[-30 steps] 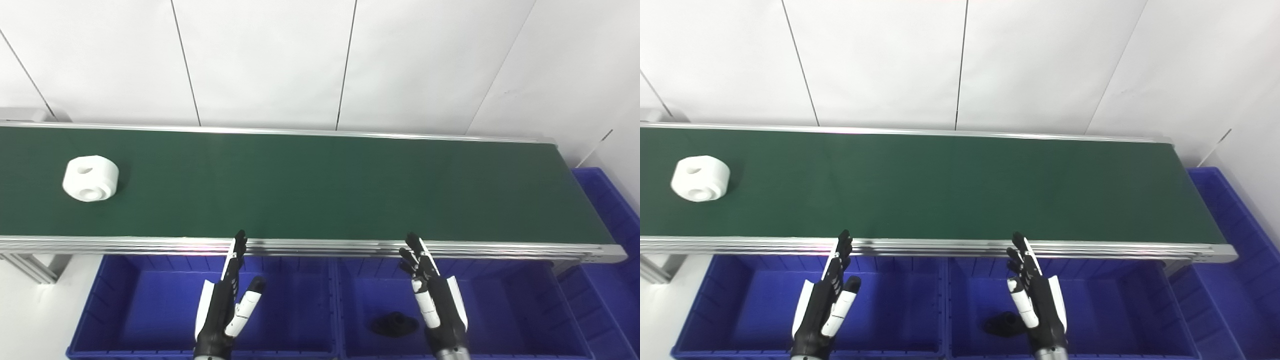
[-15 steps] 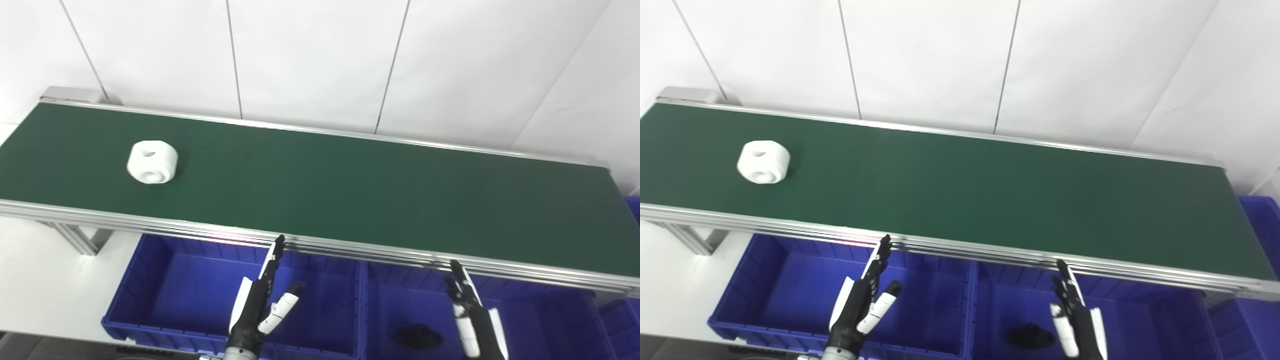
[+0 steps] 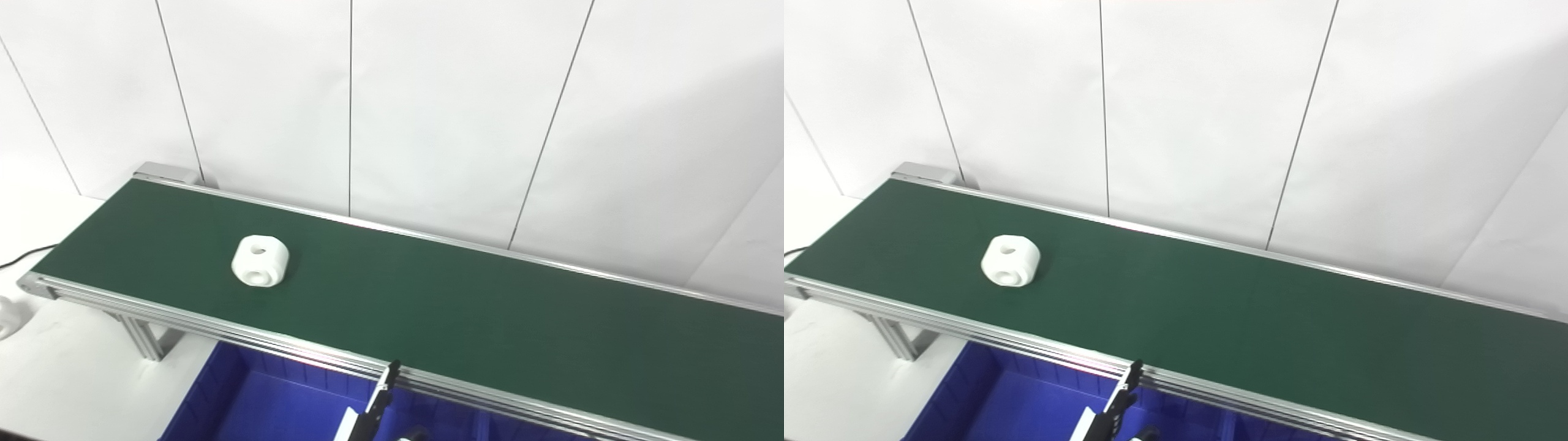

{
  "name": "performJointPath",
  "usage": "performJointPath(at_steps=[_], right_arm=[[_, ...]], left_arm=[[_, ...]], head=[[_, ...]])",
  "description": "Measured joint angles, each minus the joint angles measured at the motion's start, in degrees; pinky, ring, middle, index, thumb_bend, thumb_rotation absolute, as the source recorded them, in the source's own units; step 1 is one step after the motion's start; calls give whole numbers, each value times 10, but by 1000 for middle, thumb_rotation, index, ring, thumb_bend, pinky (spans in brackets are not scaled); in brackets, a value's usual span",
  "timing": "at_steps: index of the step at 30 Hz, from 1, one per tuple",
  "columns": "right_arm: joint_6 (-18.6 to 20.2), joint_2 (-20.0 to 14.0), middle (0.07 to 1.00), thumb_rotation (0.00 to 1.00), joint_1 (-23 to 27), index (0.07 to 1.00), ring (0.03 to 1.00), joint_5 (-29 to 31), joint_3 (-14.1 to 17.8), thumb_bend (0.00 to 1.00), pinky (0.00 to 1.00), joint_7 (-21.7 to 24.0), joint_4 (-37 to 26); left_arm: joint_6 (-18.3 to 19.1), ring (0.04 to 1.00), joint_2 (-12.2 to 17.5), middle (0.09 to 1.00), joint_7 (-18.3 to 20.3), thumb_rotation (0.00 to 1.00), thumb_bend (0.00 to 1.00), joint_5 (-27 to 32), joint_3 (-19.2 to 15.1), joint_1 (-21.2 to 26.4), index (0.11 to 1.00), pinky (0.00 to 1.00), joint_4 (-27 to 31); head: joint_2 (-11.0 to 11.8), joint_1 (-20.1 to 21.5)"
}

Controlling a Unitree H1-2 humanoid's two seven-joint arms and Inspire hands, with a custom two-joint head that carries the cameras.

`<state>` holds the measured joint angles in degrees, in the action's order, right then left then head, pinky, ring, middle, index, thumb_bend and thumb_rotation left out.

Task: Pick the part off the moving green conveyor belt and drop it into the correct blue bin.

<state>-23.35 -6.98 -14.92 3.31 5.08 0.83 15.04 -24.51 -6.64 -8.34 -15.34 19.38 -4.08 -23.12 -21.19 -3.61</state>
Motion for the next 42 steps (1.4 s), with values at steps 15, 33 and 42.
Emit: performJointPath(at_steps=[15, 33, 42], right_arm=[[0, 2, 994, 1000, 11, 1000, 963, -2, 5, 812, 991, 9, 29], [-1, 9, 991, 1000, 20, 984, 953, -15, -5, 811, 963, 11, 30], [-1, 12, 982, 1000, 28, 981, 944, -29, -9, 819, 929, 6, 32]], left_arm=[[-3, 841, 40, 901, -29, 471, 812, 8, 82, -12, 894, 689, 127], [27, 808, 160, 850, 73, 327, 951, -151, -3, 186, 828, 739, 219], [26, 831, 188, 870, 60, 268, 964, -272, 1, 335, 846, 800, 36]], head=[[25, 14], [10, 27], [8, 33]])
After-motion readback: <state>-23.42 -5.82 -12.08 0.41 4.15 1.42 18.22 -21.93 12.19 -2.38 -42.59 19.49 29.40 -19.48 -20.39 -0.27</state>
